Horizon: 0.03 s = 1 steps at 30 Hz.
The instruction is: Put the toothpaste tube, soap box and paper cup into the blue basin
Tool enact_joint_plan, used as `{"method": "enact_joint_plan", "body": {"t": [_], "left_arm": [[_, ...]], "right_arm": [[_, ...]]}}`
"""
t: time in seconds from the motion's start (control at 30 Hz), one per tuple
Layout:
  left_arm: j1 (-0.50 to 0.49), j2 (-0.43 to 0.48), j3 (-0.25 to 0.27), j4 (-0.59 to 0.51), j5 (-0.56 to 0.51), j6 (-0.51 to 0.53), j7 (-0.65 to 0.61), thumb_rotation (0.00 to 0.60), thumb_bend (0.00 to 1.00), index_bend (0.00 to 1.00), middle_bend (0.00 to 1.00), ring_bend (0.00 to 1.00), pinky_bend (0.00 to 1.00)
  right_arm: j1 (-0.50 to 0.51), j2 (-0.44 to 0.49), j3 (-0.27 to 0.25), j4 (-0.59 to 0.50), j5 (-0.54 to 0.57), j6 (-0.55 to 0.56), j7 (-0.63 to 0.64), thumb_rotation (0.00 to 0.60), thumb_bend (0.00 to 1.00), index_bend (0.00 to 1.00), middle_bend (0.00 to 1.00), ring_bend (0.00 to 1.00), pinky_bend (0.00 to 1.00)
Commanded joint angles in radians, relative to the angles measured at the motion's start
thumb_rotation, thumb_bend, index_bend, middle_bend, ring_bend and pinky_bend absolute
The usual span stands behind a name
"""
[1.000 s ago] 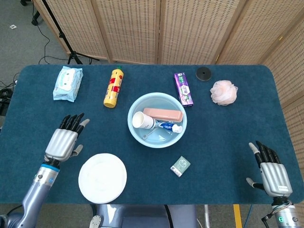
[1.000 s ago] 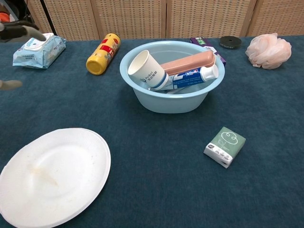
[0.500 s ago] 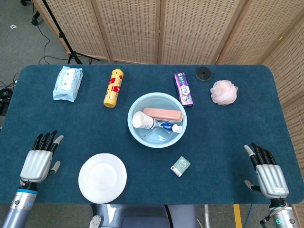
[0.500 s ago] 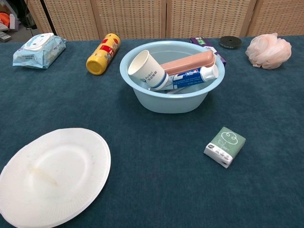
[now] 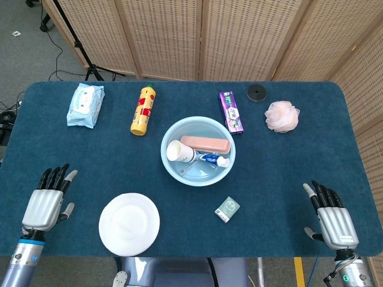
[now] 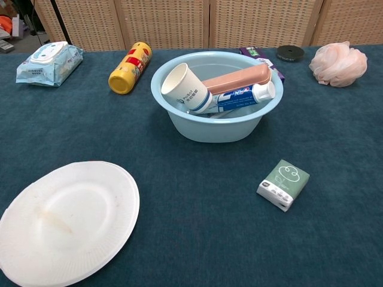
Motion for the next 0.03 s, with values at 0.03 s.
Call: {"method": "enact_joint_plan", "body": {"t": [0.03], "left_arm": [[0.01, -0.003, -0.014, 0.002, 0.006, -0.003, -0.003, 0.6, 0.31, 0.0, 0.0, 0.0, 0.0]], "right_arm": [[-0.001, -0.001, 0.0, -0.001, 0.002, 0.003, -0.001, 0.6, 0.14, 0.0, 0.0, 0.0, 0.08]]}}
